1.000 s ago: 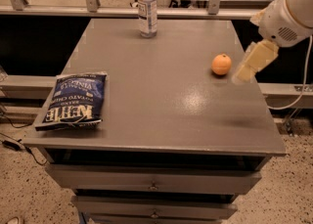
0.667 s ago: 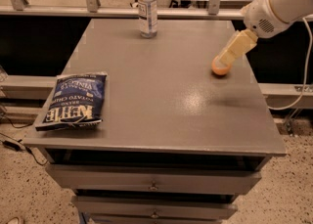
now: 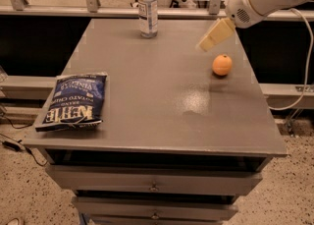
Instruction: Pick blue plastic bottle
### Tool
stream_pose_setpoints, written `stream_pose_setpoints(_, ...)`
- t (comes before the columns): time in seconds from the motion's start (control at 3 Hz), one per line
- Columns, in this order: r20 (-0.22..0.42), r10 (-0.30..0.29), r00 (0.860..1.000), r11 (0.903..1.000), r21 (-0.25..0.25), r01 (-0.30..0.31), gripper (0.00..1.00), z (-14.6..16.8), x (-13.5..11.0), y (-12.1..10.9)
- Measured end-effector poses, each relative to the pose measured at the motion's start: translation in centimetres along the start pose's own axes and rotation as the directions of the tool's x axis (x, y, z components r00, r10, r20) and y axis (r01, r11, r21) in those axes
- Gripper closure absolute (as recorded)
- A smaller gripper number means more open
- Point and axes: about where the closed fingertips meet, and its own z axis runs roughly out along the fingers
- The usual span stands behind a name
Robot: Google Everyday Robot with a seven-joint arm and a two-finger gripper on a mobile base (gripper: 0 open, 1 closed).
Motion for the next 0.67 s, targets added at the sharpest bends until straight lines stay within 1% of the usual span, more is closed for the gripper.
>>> stream_pose_setpoints(0.33,0.045,0.054,0.997,0.9985,0.003,-0.055,0.00,1.7,-0.7,0.1)
stream_pose_setpoints(0.67,0.155,0.143,0.977,0.9896,-0.037,-0.139,0.00,5.3,-3.7,0.2)
